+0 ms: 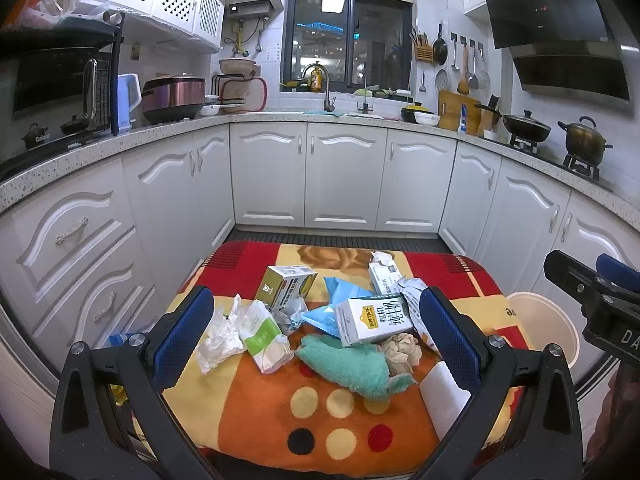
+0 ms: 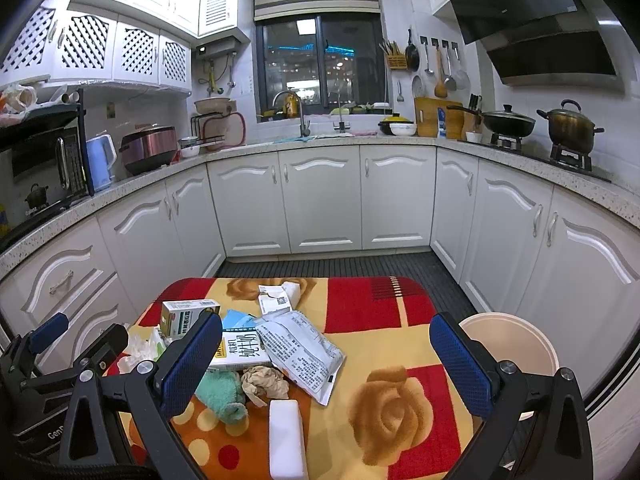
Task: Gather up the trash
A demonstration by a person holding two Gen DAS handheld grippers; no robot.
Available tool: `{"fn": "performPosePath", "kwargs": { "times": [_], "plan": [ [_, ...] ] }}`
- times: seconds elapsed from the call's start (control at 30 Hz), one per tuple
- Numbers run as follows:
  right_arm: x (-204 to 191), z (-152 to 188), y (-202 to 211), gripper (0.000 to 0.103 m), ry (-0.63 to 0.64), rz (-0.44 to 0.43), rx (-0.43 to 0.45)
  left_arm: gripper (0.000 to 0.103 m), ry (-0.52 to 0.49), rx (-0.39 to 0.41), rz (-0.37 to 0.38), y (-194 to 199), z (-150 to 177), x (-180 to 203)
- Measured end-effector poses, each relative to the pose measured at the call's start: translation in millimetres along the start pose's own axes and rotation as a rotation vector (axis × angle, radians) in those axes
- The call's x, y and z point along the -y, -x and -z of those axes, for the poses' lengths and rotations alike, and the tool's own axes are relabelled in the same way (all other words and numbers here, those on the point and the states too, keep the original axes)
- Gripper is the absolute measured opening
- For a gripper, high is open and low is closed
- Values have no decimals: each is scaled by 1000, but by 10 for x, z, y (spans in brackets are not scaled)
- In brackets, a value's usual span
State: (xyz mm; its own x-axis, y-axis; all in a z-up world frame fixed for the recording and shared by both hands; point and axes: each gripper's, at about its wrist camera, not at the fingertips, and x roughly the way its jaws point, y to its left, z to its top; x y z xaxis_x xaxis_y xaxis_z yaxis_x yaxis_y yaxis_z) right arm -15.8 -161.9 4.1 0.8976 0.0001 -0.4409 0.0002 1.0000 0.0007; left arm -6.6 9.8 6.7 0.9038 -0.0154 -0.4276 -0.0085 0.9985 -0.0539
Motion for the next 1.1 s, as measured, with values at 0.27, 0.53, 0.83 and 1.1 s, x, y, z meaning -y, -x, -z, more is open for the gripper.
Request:
{"fn": "performPosePath", "kwargs": {
  "times": [0.27,0.53,0.83,1.1],
  "plan": [
    [0,17,-47,103,0,-2,-13,102,10,-7,0,-25,2,-10],
    [-5,30,-76,103,4,-2,-22,102,12,-14,3,-49,13,-20],
    [7,49,-90,103,0,-4,-27,102,17,-22,3,-80,33,-31],
    [13,59,-121,103,-1,-11,-36,102,23,-34,-4,-115,43,-55]
  ]
}}
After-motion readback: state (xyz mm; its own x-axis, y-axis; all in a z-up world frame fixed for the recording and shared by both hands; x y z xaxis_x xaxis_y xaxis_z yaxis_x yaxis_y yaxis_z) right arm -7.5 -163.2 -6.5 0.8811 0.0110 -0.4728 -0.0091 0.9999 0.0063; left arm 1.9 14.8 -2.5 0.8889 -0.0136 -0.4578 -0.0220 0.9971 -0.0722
